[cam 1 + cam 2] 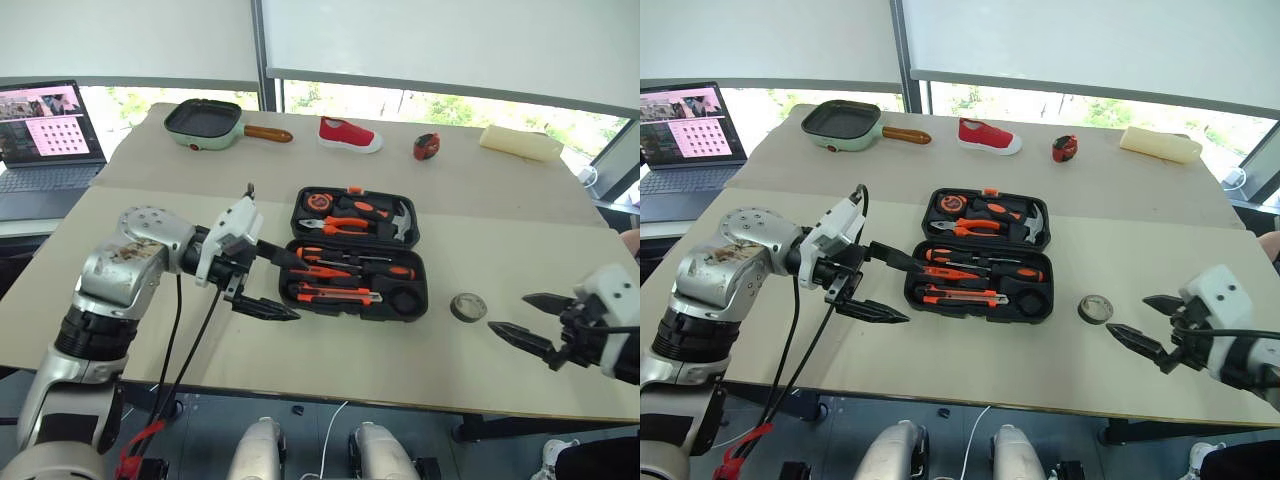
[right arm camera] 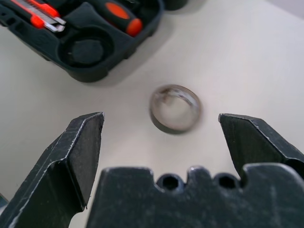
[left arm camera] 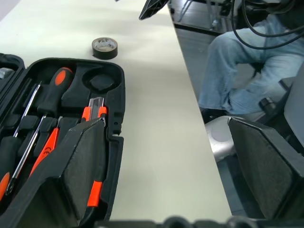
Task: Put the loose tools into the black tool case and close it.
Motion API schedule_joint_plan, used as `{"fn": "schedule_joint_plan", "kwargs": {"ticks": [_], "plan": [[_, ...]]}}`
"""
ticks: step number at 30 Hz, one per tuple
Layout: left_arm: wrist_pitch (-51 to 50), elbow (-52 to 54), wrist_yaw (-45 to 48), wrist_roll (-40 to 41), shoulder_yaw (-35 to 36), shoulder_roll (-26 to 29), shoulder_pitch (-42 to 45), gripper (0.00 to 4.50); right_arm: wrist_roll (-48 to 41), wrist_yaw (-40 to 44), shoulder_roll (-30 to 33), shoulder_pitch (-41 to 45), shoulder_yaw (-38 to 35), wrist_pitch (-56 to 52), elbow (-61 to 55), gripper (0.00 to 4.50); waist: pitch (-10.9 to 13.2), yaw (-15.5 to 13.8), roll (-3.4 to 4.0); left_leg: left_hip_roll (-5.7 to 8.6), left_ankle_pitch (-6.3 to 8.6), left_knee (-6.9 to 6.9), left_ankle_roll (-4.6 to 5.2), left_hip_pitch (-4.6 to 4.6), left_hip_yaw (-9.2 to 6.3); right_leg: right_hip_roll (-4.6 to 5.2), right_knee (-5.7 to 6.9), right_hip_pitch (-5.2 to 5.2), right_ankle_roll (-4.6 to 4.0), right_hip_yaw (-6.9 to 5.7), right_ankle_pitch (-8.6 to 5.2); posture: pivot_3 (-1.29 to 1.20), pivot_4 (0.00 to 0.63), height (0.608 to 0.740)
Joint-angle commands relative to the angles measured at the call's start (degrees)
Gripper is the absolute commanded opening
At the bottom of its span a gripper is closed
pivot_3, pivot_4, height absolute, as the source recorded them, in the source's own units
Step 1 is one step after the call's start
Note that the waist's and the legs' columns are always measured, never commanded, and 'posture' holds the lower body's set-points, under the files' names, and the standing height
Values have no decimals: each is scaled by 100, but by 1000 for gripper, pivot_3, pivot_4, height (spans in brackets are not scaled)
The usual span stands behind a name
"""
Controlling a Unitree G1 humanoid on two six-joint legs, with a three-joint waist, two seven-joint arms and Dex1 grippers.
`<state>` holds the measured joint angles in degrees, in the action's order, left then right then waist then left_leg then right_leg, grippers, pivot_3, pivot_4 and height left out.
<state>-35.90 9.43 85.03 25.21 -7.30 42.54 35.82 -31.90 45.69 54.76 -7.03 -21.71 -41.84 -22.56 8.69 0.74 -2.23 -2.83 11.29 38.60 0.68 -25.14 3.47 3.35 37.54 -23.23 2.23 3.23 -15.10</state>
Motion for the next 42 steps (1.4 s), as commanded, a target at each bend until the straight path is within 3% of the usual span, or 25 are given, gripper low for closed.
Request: {"fn": "schedule_joint_plan", "kwargs": {"ticks": [1,8,13,14,22,28,31,35,42], "plan": [[96,304,-163,67,86,152,-57,4480,364,-149,-100,562,692,34,363,4500,1,-8,1,-1,0,0,0,0,1,-1,0,0,0,1,0,0,150,740],[-21,464,-492,199,158,231,-55,4480,1010,-397,-358,1224,1671,-47,1228,4500,2,-60,2,3,0,0,0,-3,7,3,-1,-3,3,1,0,0,150,740],[-24,473,-562,277,128,330,-9,4500,1220,-500,-525,1337,1941,-40,1361,3139,0,-39,-2,0,0,-1,0,-1,7,-1,1,0,2,1,0,0,150,740],[-1,449,-556,269,117,355,6,4500,1220,-523,-581,1343,1935,-27,1355,2661,0,-30,-2,0,0,-1,0,-1,7,-1,1,0,2,1,0,0,150,740],[246,269,-513,159,22,424,-6,4500,1052,-427,-503,1190,1565,-39,883,113,-1,-13,-4,0,0,-1,0,2,8,-2,2,1,2,1,0,0,150,740],[516,296,-455,27,-114,491,-143,4500,78,-111,-571,1935,1236,-621,-48,34,7,8,7,-1,0,-1,0,-1,10,-2,3,-3,2,4,0,0,150,740],[578,315,-463,4,-144,512,-179,4500,-254,-36,-613,2294,1529,-969,-468,34,10,8,11,-4,0,-9,0,0,10,-8,7,-12,-1,12,0,0,150,740],[653,349,-481,-47,-162,534,-246,4500,309,46,-485,2362,2463,-678,-671,34,11,-28,10,-3,0,-22,0,0,11,-7,0,-14,-4,7,-3,0,150,740],[679,304,-513,-83,-164,516,-231,4500,845,-3,-660,2535,3034,-329,-202,34,12,-52,9,5,0,-20,0,-8,22,5,-1,-22,2,11,-3,0,150,740]]}}
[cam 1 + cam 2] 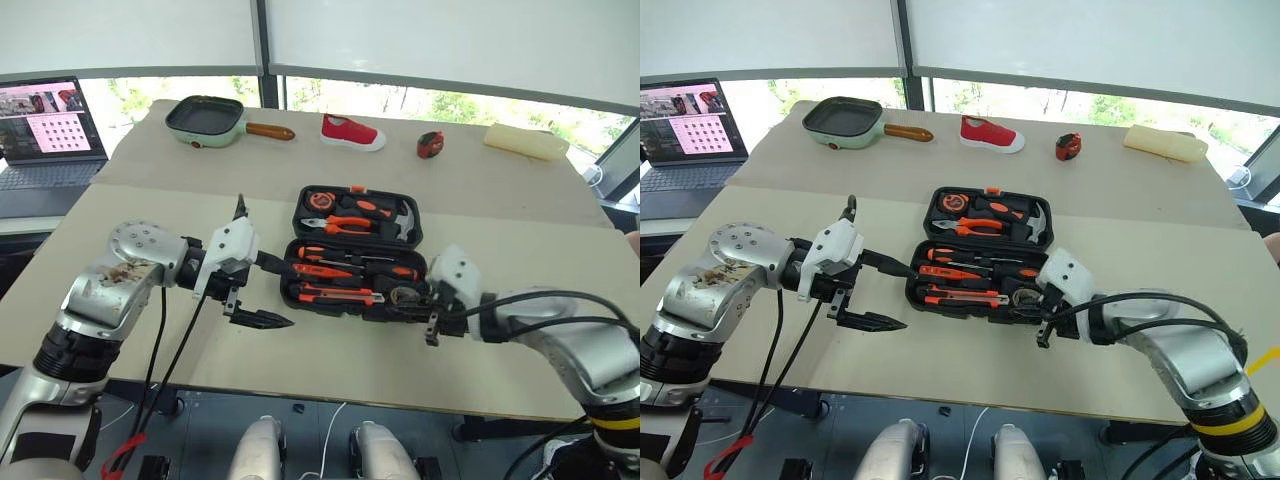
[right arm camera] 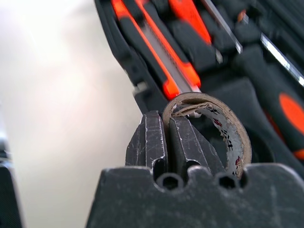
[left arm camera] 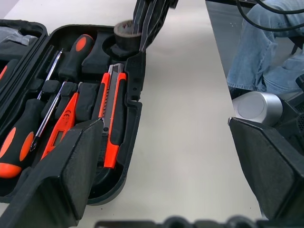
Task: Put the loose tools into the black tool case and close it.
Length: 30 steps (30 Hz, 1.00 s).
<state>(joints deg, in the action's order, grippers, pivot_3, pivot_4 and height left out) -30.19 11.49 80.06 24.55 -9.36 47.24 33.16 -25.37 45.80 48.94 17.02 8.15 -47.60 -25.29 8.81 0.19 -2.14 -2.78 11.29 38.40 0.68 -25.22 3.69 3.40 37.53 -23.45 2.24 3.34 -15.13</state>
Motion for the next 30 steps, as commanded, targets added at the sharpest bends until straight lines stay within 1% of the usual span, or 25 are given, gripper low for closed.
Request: {"fn": "schedule_joint_plan", "kwargs": {"ticks": [1,5,10,12,13,15,16,17,22,24,27,30], "plan": [[117,88,-20,-27,35,40,40,4500,237,-22,-125,169,98,253,126,34,0,5,0,-2,0,0,0,0,0,-2,1,-1,0,0,0,0,150,740],[141,47,-35,-56,6,22,80,4500,713,-39,-39,304,393,388,315,34,0,29,0,-4,0,-2,0,0,0,-6,4,-5,-2,0,0,0,150,740],[195,-12,-23,-91,-12,20,108,4500,1089,29,110,191,537,641,264,34,0,34,0,-4,0,-2,0,0,0,-6,5,-6,-2,0,-1,0,150,740],[217,-37,-23,-110,-18,11,117,4500,1129,52,123,113,530,639,167,785,0,26,0,-3,0,-2,0,0,1,-5,5,-6,-2,0,-1,0,150,740],[228,-52,-22,-118,-21,6,124,4500,1082,68,100,116,486,556,89,969,0,25,0,-3,0,-2,0,0,1,-5,5,-5,-2,0,-1,0,150,740],[252,-76,-16,-127,-27,2,133,4500,944,120,62,122,384,393,-72,1642,0,24,0,-3,0,-2,0,0,2,-4,5,-6,-2,0,-1,0,150,740],[265,-90,-14,-136,-30,-1,137,4500,824,158,64,118,290,283,-221,1950,0,24,0,-4,0,-2,0,0,1,-5,5,-6,-2,0,-1,0,150,740],[275,-108,-13,-148,-33,-4,141,4500,708,193,77,114,190,176,-371,2350,0,27,0,-4,0,-3,0,0,0,-5,5,-6,-2,0,-1,0,150,740],[356,-264,-12,-243,-23,-28,184,4500,105,351,159,149,-422,-366,-823,3913,0,33,0,-5,0,-6,0,0,-1,-6,6,-7,-3,0,-1,0,150,740],[385,-323,-26,-262,-15,-39,214,4500,-76,417,268,169,-649,-504,-881,3913,0,33,0,-4,0,-6,0,0,-1,-5,6,-7,-3,0,-1,0,150,740],[439,-558,-136,-360,23,-65,273,4500,-131,422,385,210,-919,-470,-622,3913,0,20,0,-4,0,-6,0,0,-2,-4,5,-5,-3,-1,-1,0,150,740],[714,-1274,-447,-647,99,-161,348,4500,51,253,314,360,-1112,-215,128,3913,0,20,0,-4,0,-5,0,3,0,-5,5,-3,-3,-1,-1,0,150,740]]}}
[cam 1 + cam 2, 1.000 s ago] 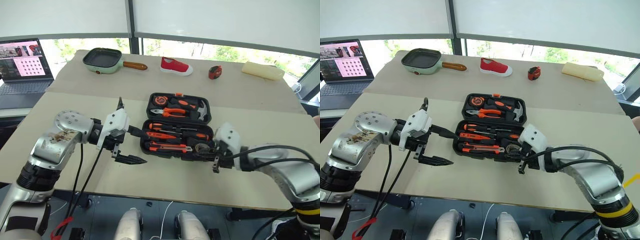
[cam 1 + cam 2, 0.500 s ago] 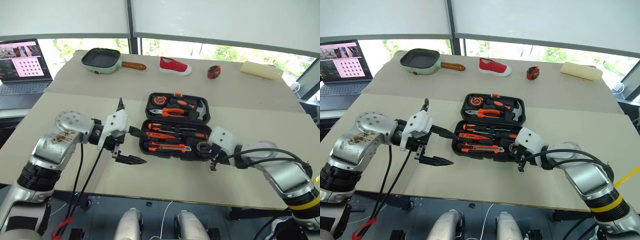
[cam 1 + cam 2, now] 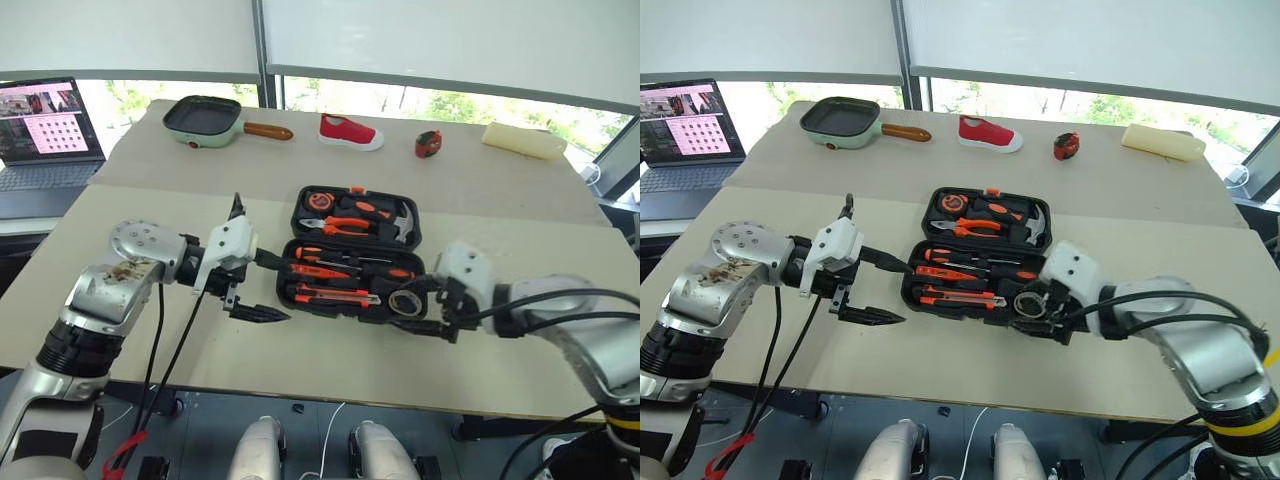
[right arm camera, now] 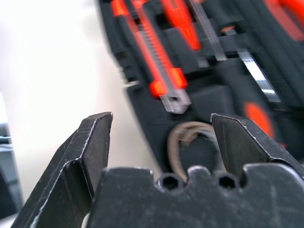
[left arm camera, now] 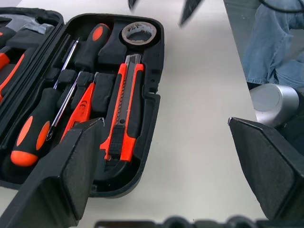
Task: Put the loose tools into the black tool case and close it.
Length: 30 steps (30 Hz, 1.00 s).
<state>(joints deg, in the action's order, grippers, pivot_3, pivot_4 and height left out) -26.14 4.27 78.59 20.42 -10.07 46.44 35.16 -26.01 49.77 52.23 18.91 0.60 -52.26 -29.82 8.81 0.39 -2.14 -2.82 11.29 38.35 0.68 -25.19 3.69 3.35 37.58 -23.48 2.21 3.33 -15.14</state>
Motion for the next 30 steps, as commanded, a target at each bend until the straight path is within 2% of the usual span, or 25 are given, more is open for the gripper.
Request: {"fn": "schedule_joint_plan", "kwargs": {"ticks": [1,2,6,10,11,13,15,22,26,30], "plan": [[382,-710,-371,-290,187,-114,173,4500,156,-174,-31,205,-376,321,728,3913,0,2,0,1,0,0,0,0,1,0,-1,0,0,0,0,0,150,740],[485,-898,-490,-353,218,-177,214,4500,209,-202,-52,252,-379,404,896,3913,0,3,0,2,0,0,0,0,2,0,0,0,0,1,0,0,150,740],[1149,-2736,-1477,-1088,145,-550,632,3524,1002,-455,-168,663,-77,1471,2743,2929,1,5,-1,3,-1,2,1,-1,2,0,2,-3,0,1,1,0,150,740],[1566,-3598,-1851,-1465,-7,-994,917,1873,1333,-468,-505,1067,160,2016,3817,1427,1,20,-1,7,0,-2,2,-2,5,2,-2,-5,2,2,2,0,150,740],[1586,-3793,-1937,-1497,6,-1156,1009,1593,1456,-291,-549,1105,336,2260,3935,1195,1,16,-1,7,0,-3,2,-6,5,2,-1,-9,2,2,2,0,150,740],[1683,-4035,-1983,-1588,-15,-1379,1122,734,1577,-7,-651,1163,588,2479,4016,381,1,4,-1,8,-1,-2,1,-31,5,2,7,-36,2,2,3,0,150,740],[1808,-4099,-1884,-1649,-49,-1491,1149,55,1642,102,-757,1270,699,2580,4123,0,1,15,-1,8,-2,6,0,-64,4,1,23,-72,2,5,4,0,150,740],[1572,-3714,-1321,-1611,-238,-1685,1016,55,1795,470,-1022,1485,975,2795,4148,0,1,36,-1,10,-2,7,-1,-63,4,1,39,-77,2,7,4,0,150,740],[1243,-2629,-311,-1271,-382,-1270,385,55,1539,995,-874,1105,972,2630,3363,0,0,66,1,7,-1,3,-1,-63,5,0,37,-79,1,7,4,0,150,740],[884,-1802,63,-1103,-364,-865,-152,55,1372,1256,-673,562,929,2431,2532,0,0,67,2,2,-1,-8,-1,-57,4,-4,37,-81,-3,8,1,0,150,740]]}}
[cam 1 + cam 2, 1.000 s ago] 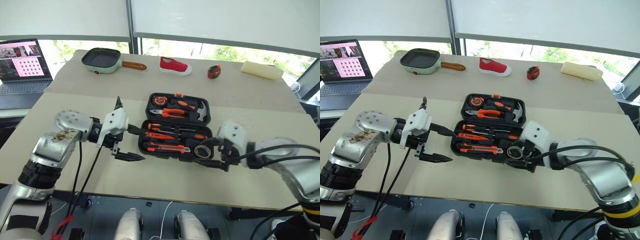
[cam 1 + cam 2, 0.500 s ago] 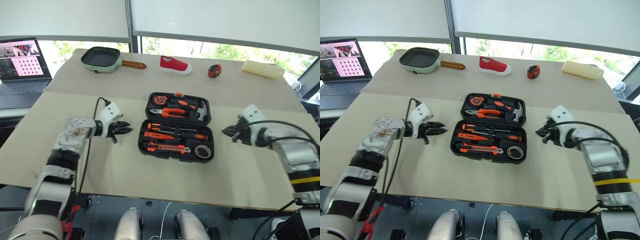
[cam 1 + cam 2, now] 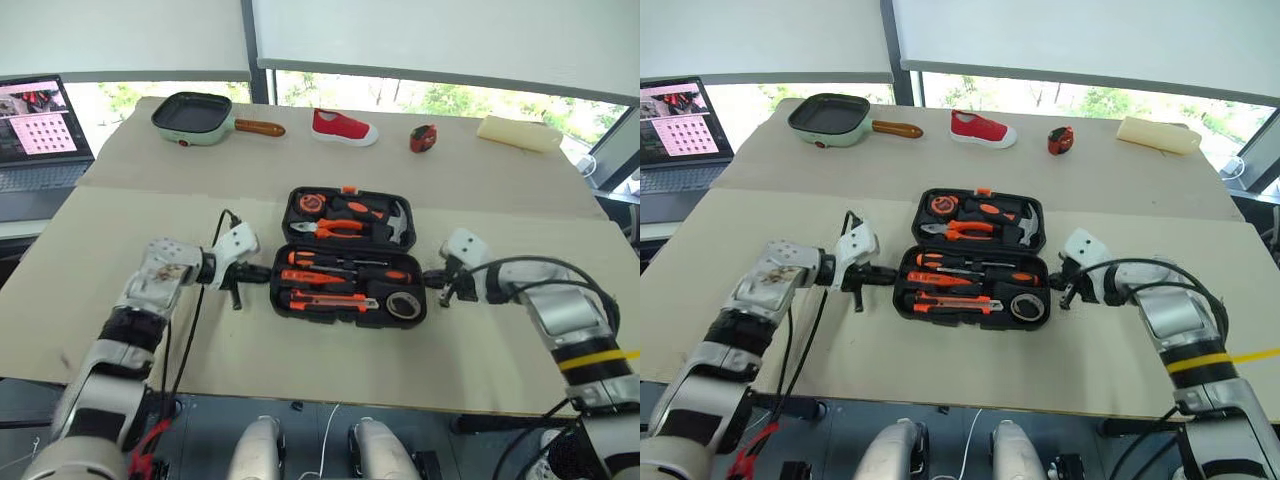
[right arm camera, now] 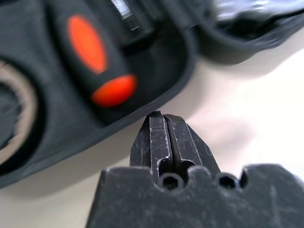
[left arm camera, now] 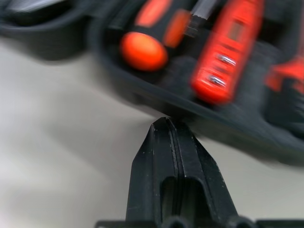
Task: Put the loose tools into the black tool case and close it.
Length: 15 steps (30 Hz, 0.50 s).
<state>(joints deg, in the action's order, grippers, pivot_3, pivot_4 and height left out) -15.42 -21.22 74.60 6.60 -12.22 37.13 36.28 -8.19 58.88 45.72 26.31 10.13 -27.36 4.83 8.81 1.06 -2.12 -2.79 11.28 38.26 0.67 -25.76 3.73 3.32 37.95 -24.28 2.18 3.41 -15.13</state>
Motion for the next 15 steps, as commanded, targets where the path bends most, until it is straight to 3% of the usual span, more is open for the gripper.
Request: {"fn": "schedule_joint_plan", "kwargs": {"ticks": [1,8,15], "plan": [[-265,919,498,308,-127,163,-394,55,-440,359,12,-331,-52,-123,-1147,0,0,-3,0,-1,0,-1,0,2,0,0,0,0,-1,0,-1,0,150,740],[-595,1968,568,436,42,798,-1385,55,-587,207,147,-1384,-231,-519,-2430,0,-1,-2,1,-5,2,-3,-2,28,5,0,4,17,-4,1,-3,0,150,740],[-674,2165,54,337,440,1074,-2061,55,-260,-430,235,-2039,-687,-614,-2716,0,-3,-21,2,-5,3,-3,-4,46,10,2,5,29,-5,4,-5,0,150,740]]}}
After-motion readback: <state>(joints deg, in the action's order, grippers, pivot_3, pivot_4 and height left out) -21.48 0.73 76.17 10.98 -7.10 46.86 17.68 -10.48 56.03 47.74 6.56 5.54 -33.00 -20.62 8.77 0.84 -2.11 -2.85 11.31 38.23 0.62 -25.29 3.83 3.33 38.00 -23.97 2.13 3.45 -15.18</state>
